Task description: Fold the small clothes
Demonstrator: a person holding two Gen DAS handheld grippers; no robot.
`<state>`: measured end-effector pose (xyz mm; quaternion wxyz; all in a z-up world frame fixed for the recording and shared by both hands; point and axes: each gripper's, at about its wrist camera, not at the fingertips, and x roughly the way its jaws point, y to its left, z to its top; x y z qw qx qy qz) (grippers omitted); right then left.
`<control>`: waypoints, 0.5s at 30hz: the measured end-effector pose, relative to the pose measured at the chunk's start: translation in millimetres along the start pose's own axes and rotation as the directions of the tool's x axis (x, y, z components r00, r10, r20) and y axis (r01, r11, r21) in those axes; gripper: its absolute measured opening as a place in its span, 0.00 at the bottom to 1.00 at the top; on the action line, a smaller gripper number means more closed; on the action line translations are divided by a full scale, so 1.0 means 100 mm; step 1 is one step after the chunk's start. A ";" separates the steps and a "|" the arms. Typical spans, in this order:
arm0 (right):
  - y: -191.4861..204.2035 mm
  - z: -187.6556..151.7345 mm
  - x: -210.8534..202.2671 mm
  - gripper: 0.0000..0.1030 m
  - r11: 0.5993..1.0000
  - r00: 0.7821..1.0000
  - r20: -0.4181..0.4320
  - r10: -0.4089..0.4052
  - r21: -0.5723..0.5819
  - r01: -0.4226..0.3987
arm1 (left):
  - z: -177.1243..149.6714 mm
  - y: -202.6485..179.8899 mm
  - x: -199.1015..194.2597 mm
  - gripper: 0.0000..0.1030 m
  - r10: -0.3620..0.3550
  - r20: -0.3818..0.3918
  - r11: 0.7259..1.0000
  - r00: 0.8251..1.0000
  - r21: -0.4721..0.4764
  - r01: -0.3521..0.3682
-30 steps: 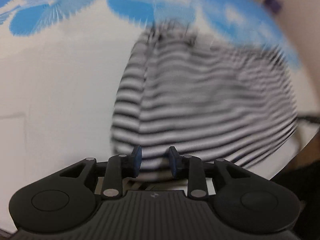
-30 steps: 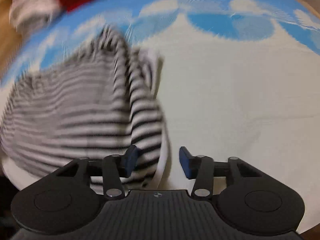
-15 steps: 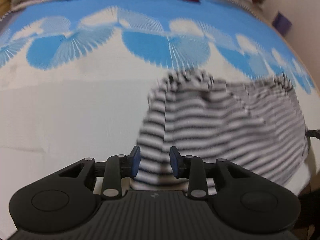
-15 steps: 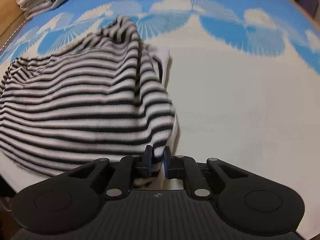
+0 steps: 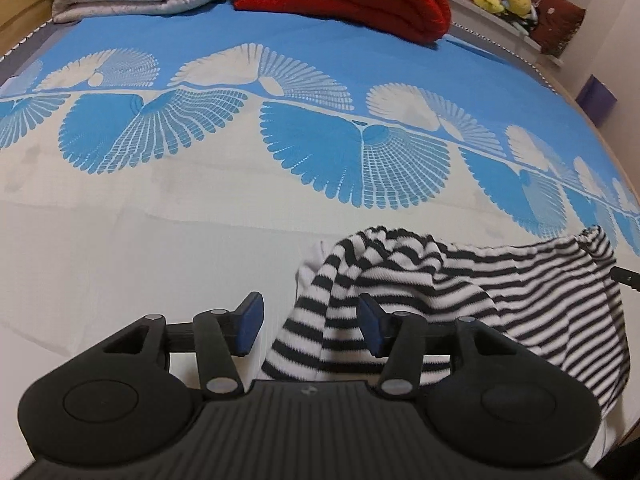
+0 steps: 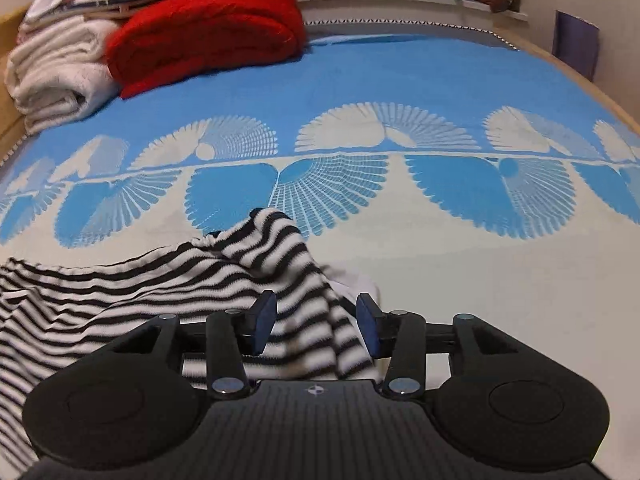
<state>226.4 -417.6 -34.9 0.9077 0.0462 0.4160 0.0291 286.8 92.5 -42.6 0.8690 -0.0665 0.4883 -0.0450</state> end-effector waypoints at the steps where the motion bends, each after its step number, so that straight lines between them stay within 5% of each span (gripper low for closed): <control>1: 0.03 0.03 0.08 0.44 1.000 1.000 -0.012 -0.017 -0.006 0.017 | 0.01 -0.01 0.04 0.55 0.003 -0.003 1.000 1.000 0.003 -0.003; 3: 0.06 0.06 0.20 0.35 1.000 0.999 -0.030 -0.029 -0.010 0.029 | 0.03 -0.03 0.11 0.48 0.004 -0.014 1.000 1.000 0.022 -0.004; 4: 0.07 0.09 0.26 0.10 1.000 0.999 -0.038 -0.022 -0.007 0.022 | 0.04 -0.04 0.14 0.20 -0.007 -0.024 0.999 1.000 0.039 0.008; 5: 0.08 0.11 0.30 0.01 1.000 0.999 -0.043 -0.015 -0.008 0.015 | 0.05 -0.05 0.17 0.01 -0.011 -0.030 0.998 0.999 0.056 0.013; 7: 0.10 0.15 0.29 0.01 0.999 0.999 -0.002 -0.042 -0.026 0.042 | 0.11 -0.04 0.11 0.01 0.051 0.057 0.996 0.997 0.064 -0.054; 10: -0.05 0.27 0.18 0.01 0.993 0.989 0.109 -0.096 0.079 0.088 | 0.20 0.02 0.01 0.01 0.025 0.155 0.999 0.988 0.031 -0.030; 13: -0.14 0.26 0.33 0.01 0.987 0.994 0.036 -0.106 0.127 0.101 | 0.17 -0.02 0.29 0.03 0.052 0.003 0.997 0.999 0.062 -0.052; 15: -0.10 0.21 0.49 0.02 0.987 0.991 -0.039 -0.128 0.095 0.131 | 0.09 -0.06 0.52 0.12 0.116 -0.126 0.988 0.985 0.115 -0.102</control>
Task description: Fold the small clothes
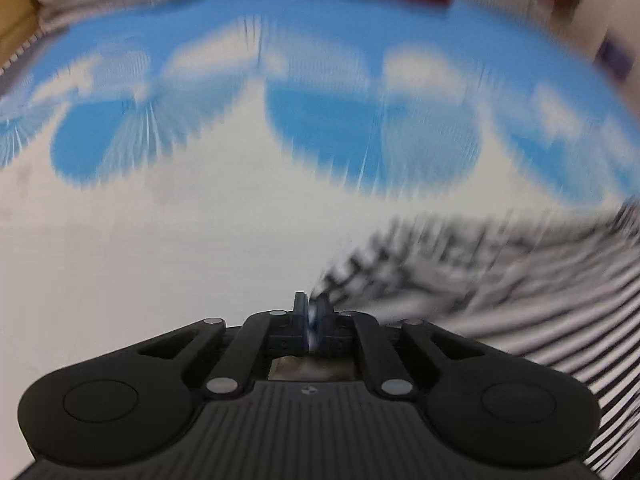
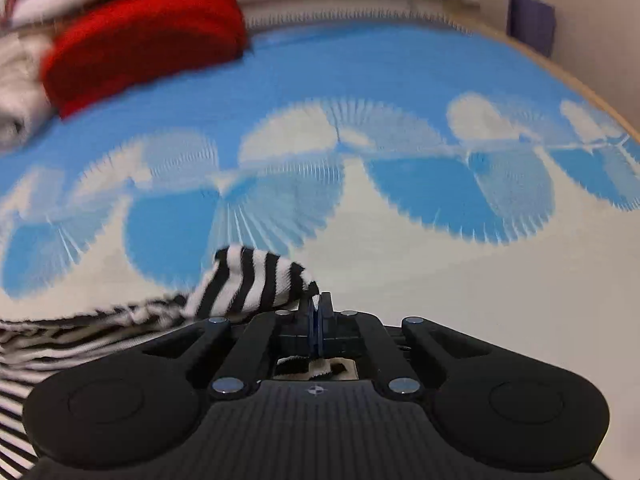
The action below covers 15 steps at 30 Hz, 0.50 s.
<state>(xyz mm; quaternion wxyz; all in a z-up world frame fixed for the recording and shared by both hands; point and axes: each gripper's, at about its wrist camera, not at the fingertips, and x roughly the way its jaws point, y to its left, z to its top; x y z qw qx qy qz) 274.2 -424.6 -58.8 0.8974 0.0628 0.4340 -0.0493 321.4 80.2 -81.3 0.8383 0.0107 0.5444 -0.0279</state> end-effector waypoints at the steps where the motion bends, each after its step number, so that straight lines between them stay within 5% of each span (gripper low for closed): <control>1: 0.03 -0.03 0.09 0.02 1.000 0.999 -0.054 0.007 -0.021 -0.008 | -0.01 0.00 0.07 0.27 0.014 -0.040 1.000 0.999 0.005 -0.014; 2: 0.07 -0.07 0.15 0.05 0.999 0.996 -0.088 -0.001 -0.038 -0.002 | 0.00 0.02 0.07 0.44 0.026 -0.042 1.000 0.999 -0.009 -0.026; 5: 0.11 -0.10 0.15 0.13 0.997 0.994 -0.104 -0.025 -0.072 0.017 | 0.06 0.22 -0.08 0.62 0.020 0.011 0.993 1.000 -0.121 -0.018; 9: -0.03 -0.02 -0.11 0.25 1.000 1.000 -0.006 -0.023 0.015 0.023 | 0.11 0.38 -0.41 0.62 -0.061 0.124 0.974 0.990 -0.211 0.086; 12: -0.15 0.03 -0.33 0.26 0.998 0.996 0.082 0.023 0.064 -0.028 | 0.10 0.24 -0.65 0.60 -0.146 0.249 0.978 0.957 -0.111 0.178; 15: -0.14 0.01 -0.46 0.27 0.994 0.985 0.135 0.105 0.006 -0.107 | 0.05 0.00 -0.72 0.59 -0.264 0.263 0.964 0.928 0.035 0.264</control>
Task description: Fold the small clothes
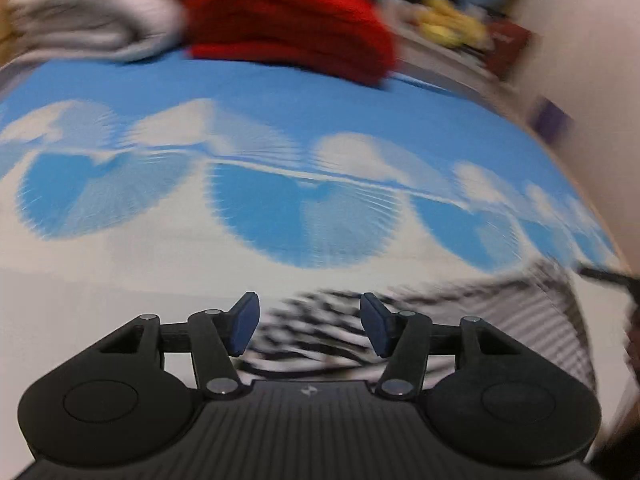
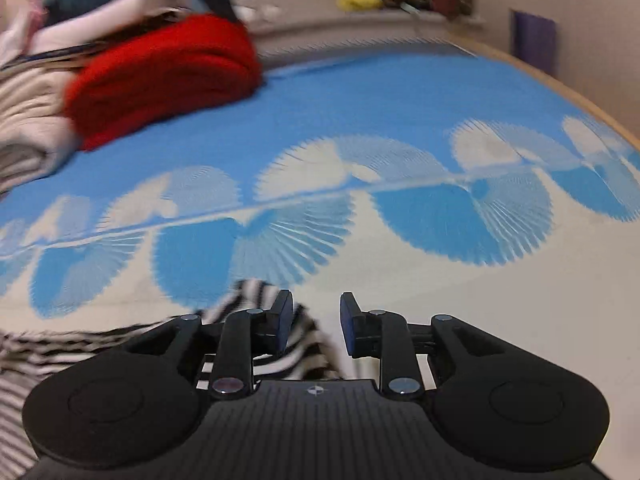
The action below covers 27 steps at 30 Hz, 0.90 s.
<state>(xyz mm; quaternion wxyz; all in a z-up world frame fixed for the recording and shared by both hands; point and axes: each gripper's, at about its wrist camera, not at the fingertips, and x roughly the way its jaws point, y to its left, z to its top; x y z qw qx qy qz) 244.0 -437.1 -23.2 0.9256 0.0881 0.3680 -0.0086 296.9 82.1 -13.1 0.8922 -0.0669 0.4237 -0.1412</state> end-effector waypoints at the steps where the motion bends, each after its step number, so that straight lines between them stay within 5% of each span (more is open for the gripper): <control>1: 0.02 -0.01 -0.03 0.27 0.999 0.999 -0.001 0.033 -0.023 -0.033 | -0.03 -0.10 0.03 0.59 -0.024 -0.020 0.999 1.000 0.047 0.025; 7: 0.16 -0.21 0.04 0.35 0.973 0.970 -0.162 0.181 -0.115 -0.200 | -0.31 -0.52 0.27 0.49 -0.032 -0.122 0.961 0.992 0.270 0.064; 9: 0.22 -0.31 0.12 0.37 0.961 0.954 -0.240 0.179 -0.164 -0.222 | -0.40 -0.52 0.44 0.43 0.061 -0.165 0.951 0.984 0.309 -0.007; 11: 0.29 -0.46 0.22 0.37 0.954 0.947 -0.305 0.098 -0.241 -0.176 | -0.48 -0.44 0.64 0.42 0.179 -0.242 0.946 0.954 0.310 -0.099; 13: 0.30 -0.53 0.27 0.37 0.949 0.945 -0.322 0.060 -0.275 -0.154 | -0.48 -0.36 0.69 0.43 0.211 -0.275 0.951 0.938 0.279 -0.133; 17: 0.29 -0.42 0.18 0.37 0.961 0.959 -0.272 0.084 -0.231 -0.150 | -0.27 -0.20 0.44 0.43 0.148 -0.189 0.984 0.971 0.123 -0.126; 22: 0.22 -0.34 0.08 0.38 0.970 0.967 -0.224 0.122 -0.179 -0.164 | -0.15 -0.18 0.25 0.43 0.010 -0.127 0.999 0.992 0.042 -0.005; 24: 0.23 -0.36 0.09 0.38 0.966 0.965 -0.231 0.120 -0.197 -0.167 | -0.19 -0.33 0.25 0.43 -0.106 -0.156 0.989 0.982 0.083 0.120; 27: 0.28 -0.39 0.07 0.38 0.956 0.966 -0.222 0.130 -0.231 -0.181 | -0.37 -0.73 0.20 0.43 -0.221 -0.219 0.930 0.950 0.246 0.273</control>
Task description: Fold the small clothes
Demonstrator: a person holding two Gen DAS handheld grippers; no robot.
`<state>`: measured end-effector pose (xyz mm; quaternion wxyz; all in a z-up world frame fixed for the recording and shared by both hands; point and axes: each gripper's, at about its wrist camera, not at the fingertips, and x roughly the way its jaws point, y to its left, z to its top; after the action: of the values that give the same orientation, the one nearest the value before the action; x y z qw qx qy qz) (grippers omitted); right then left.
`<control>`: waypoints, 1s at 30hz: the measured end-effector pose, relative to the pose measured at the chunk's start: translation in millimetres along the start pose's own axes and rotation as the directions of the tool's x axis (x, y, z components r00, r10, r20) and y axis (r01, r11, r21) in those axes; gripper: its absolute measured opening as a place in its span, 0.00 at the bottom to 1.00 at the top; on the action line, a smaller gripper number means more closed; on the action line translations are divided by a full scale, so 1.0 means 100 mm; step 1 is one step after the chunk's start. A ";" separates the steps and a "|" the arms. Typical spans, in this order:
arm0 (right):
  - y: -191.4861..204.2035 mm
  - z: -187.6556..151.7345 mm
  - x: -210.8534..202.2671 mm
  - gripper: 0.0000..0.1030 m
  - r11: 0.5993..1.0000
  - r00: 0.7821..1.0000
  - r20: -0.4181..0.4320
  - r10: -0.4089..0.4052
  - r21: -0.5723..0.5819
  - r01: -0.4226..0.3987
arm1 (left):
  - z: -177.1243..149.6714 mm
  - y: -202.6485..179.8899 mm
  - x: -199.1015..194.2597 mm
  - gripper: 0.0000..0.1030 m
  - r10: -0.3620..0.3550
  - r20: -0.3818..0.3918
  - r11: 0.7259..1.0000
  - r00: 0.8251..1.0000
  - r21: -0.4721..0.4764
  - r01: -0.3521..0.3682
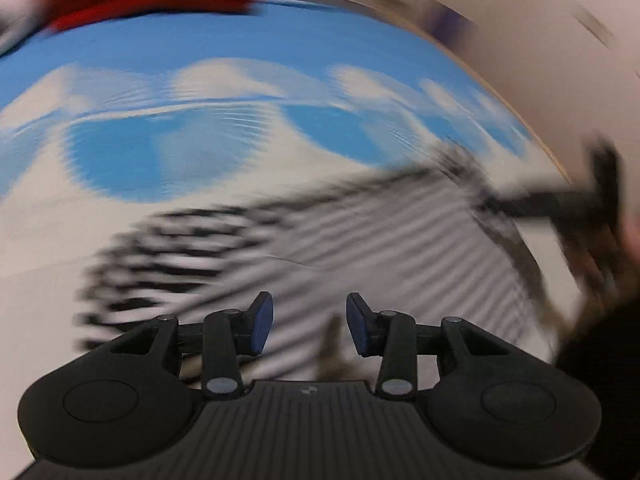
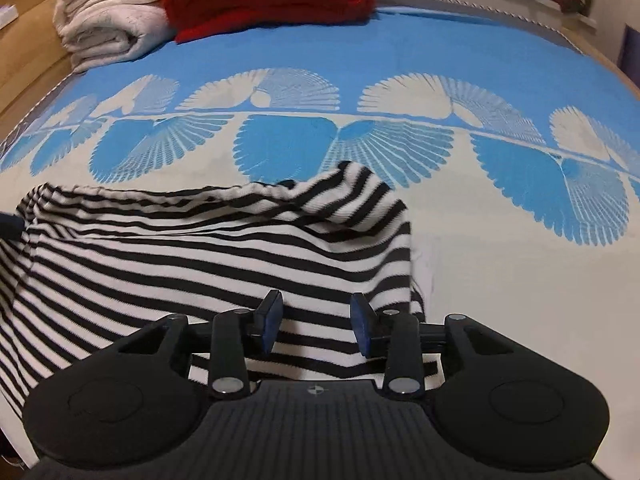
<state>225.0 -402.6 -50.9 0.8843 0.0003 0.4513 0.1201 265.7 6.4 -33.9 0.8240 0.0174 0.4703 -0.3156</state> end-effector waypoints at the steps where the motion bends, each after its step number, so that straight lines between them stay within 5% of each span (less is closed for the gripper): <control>1: 0.02 0.00 -0.01 0.38 1.000 1.000 0.006 0.002 -0.009 -0.002 | -0.03 -0.15 0.04 0.43 -0.015 -0.016 0.997 1.000 0.077 0.016; 3: 0.04 0.01 0.00 0.38 1.000 1.000 0.003 0.017 -0.015 -0.017 | -0.14 -0.37 0.20 0.43 -0.011 -0.091 0.981 0.996 0.191 0.028; 5: 0.07 -0.02 0.04 0.38 1.000 1.000 -0.023 0.010 -0.030 -0.010 | -0.26 -0.45 0.43 0.42 0.097 -0.185 0.964 0.978 0.261 -0.046; 7: 0.12 -0.05 0.09 0.38 0.997 0.998 -0.049 -0.028 -0.070 0.025 | -0.29 -0.48 0.46 0.42 0.109 -0.192 0.957 0.975 0.286 -0.050; 11: 0.15 -0.04 -0.01 0.38 0.995 0.998 -0.002 -0.059 -0.084 0.059 | -0.15 -0.30 0.28 0.42 0.072 -0.126 0.986 0.989 0.160 -0.052; 16: 0.24 0.01 -0.35 0.38 0.986 0.981 0.137 -0.141 -0.073 0.152 | -0.09 -0.10 -0.07 0.42 0.108 -0.027 0.994 0.994 -0.001 -0.108; 19: 0.35 0.03 -0.60 0.38 0.982 0.963 0.207 -0.175 -0.037 0.187 | -0.07 -0.01 -0.37 0.42 0.206 0.007 0.974 0.979 -0.096 -0.204; 24: 0.73 -0.06 -0.98 0.37 0.990 0.943 0.303 -0.136 -0.003 0.144 | -0.18 0.02 -1.00 0.42 0.278 0.128 0.953 0.952 -0.159 -0.257; 28: 1.13 -0.28 -1.15 0.09 0.992 0.917 0.378 -0.128 0.029 0.126 | -0.50 0.12 -1.57 0.42 0.312 0.271 0.928 0.910 -0.290 -0.232; 30: 1.30 -0.37 -1.16 0.09 0.993 0.916 0.384 -0.117 0.053 0.105 | -0.64 0.17 -1.72 0.42 0.314 0.317 0.911 0.895 -0.367 -0.189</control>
<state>102.3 -304.6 33.4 0.9611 0.0121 0.2692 0.0602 164.1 127.9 61.2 0.9230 -0.1173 0.3463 -0.1201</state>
